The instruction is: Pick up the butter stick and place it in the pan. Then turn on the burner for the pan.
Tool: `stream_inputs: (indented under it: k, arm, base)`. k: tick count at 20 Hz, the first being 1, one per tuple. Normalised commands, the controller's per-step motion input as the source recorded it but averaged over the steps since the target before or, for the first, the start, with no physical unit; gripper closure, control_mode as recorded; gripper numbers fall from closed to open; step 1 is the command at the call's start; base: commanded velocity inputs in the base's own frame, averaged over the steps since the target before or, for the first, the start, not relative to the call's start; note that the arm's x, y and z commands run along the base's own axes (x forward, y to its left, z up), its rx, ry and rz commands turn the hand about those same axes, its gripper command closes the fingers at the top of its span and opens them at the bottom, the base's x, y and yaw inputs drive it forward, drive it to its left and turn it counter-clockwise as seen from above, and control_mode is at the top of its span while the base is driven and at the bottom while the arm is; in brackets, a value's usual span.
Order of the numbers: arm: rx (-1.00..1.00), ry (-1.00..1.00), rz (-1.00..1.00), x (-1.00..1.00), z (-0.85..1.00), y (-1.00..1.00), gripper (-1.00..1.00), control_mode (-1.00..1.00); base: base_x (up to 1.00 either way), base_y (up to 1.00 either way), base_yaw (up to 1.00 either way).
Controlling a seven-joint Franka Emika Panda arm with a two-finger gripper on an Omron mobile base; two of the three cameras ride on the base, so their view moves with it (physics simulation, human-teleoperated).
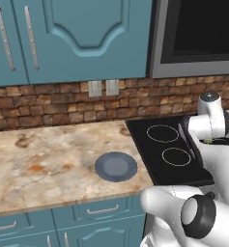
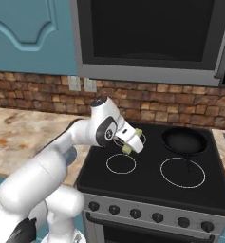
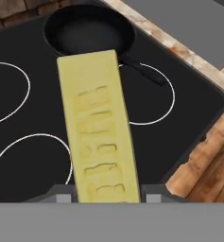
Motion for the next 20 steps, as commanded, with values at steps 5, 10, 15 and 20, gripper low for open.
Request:
stream_inputs:
  k: [5,10,15,20]
  arm:
    - [0.00,0.00,-0.07,0.10,0.01,-0.73,1.00,-1.00]
    - [0.01,-0.01,-0.05,0.21,0.00,-0.71,1.00,-1.00]
    - [0.00,-0.04,0.00,0.25,0.02,-0.66,1.00,-1.00]
    - [0.00,-0.09,0.00,0.27,0.00,-0.37,1.00,-1.00]
  base:
    - [0.00,0.00,0.00]
    - [0.00,0.00,0.00]
    - [0.00,0.00,0.00]
    - [0.00,0.00,0.00]
